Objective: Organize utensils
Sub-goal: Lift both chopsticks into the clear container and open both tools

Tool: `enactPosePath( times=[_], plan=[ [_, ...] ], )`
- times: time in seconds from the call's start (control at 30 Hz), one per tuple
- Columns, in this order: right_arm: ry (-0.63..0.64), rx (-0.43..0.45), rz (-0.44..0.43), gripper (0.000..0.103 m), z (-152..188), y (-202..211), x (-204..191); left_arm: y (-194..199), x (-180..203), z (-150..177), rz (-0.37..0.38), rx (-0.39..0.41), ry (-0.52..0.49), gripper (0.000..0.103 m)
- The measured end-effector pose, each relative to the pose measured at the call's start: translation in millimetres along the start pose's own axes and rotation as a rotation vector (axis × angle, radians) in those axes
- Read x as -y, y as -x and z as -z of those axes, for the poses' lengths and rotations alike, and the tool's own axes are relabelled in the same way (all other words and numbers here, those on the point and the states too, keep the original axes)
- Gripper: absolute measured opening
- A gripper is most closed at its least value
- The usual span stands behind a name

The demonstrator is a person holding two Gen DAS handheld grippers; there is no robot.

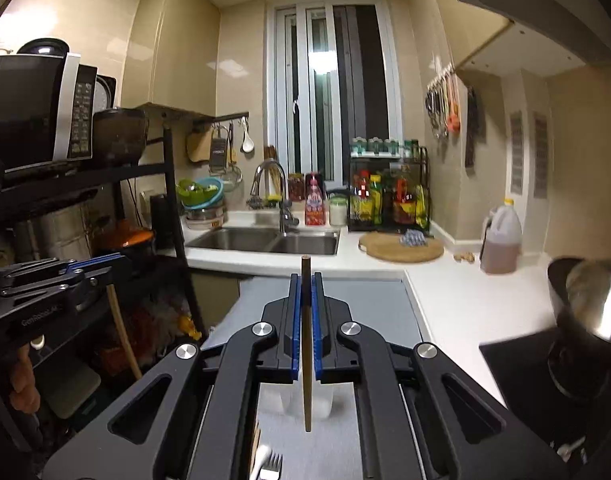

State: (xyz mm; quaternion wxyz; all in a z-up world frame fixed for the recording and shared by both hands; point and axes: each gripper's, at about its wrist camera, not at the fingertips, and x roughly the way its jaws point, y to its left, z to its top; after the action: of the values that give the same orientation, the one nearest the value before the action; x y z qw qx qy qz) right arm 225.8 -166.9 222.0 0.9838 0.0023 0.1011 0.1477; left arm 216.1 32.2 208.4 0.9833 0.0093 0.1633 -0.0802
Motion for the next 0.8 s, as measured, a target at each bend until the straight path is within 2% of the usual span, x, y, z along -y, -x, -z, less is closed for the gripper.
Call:
enactPosePath(
  times=[0.2,0.37,0.57,0.8],
  plan=[
    [0.032,0.057,0.006,0.005,-37,-26,-8,-17,3,-52,-0.004,0.110,0.001,0.006],
    [0.023,0.063,0.002,0.005,-48,-56,-7,-41,12,-71,-0.003,0.168,-0.009,0.006],
    [0.009,-0.005,-0.017,0.005,-25,-93,-3,-82,10,-57,-0.008,0.149,0.000,0.006],
    [-0.012,-0.078,-0.012,0.005,14,-115,4,-122,-4,-17,-0.014,0.093,0.036,0.006]
  ],
)
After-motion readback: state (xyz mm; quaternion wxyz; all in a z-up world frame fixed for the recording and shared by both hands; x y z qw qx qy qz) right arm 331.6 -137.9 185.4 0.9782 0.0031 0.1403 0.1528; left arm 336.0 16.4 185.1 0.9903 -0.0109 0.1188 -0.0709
